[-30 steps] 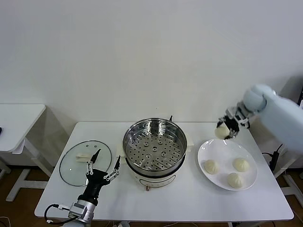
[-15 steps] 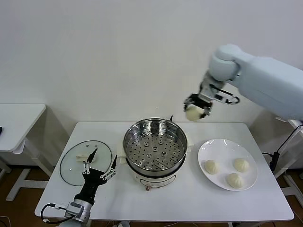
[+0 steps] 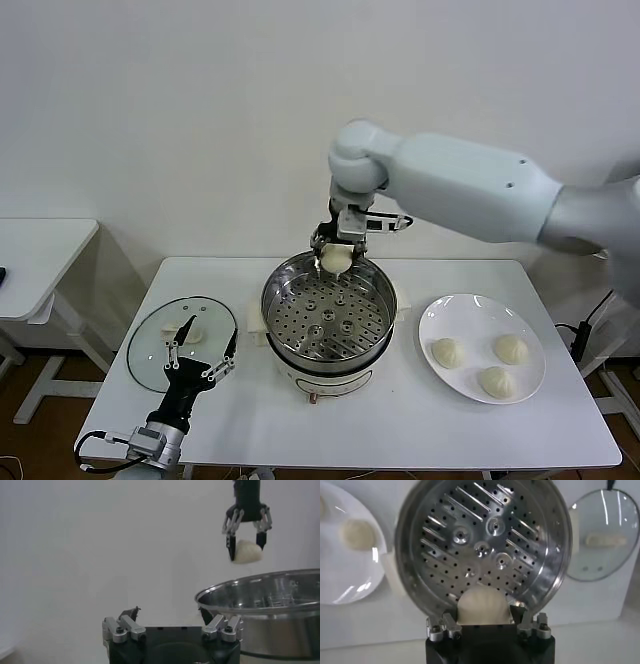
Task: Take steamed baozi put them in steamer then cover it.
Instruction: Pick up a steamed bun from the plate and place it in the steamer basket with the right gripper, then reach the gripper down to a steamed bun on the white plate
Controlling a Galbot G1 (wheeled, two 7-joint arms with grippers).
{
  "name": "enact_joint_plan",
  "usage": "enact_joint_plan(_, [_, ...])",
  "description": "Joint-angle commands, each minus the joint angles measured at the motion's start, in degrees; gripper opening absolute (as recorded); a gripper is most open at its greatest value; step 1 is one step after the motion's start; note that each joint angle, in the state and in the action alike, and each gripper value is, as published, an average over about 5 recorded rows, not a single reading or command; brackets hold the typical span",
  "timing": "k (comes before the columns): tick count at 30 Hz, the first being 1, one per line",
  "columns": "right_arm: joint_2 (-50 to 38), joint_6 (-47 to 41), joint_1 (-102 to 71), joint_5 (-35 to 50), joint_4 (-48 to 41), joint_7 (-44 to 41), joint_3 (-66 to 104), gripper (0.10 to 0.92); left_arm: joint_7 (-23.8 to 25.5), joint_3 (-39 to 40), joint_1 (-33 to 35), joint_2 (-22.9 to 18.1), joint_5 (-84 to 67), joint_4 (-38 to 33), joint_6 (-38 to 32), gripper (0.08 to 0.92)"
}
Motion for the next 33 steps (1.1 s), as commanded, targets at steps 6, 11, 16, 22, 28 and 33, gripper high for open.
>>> enact_joint_plan(6, [7.33, 6.37, -11.85, -10.82, -13.73, 6.62, 3.21, 0.714, 0.38, -1.07, -0.19, 0.45, -0.39, 0.98, -0.09, 0.823])
enact_joint_plan(11, [7.53, 6.22, -13.81, -11.99, -15.19, 7.33, 4.24, 0.713, 0.45, -1.26, -0.17, 0.50, -0.48, 0.97, -0.12, 0.823])
enact_joint_plan(16, [6.92, 4.98, -14.53, -11.64, -14.94, 8.92, 4.30, 0.718, 0.53, -1.48, -0.15, 0.48, -0.51, 0.89, -0.19, 0.823])
enact_joint_plan(22, [4.54, 2.11, -12.92, -6.66, -10.35, 9.71, 3.00, 0.810, 0.60, -1.51, -0.20, 0.34, -0.45, 0.97, -0.24, 0.823])
enact_joint_plan(28, [-2.16, 0.27, -4.76, 2.86, -3.16, 6.40, 1.65, 0.822, 0.34, -0.66, -0.18, 0.12, -0.25, 0.61, -0.11, 0.823])
enact_joint_plan(33, [-10.63, -1.97, 7.44, 12.07, 2.21, 2.86, -1.47, 0.823, 0.08, 0.08, -0.04, -0.04, 0.03, 0.20, -0.05, 0.823])
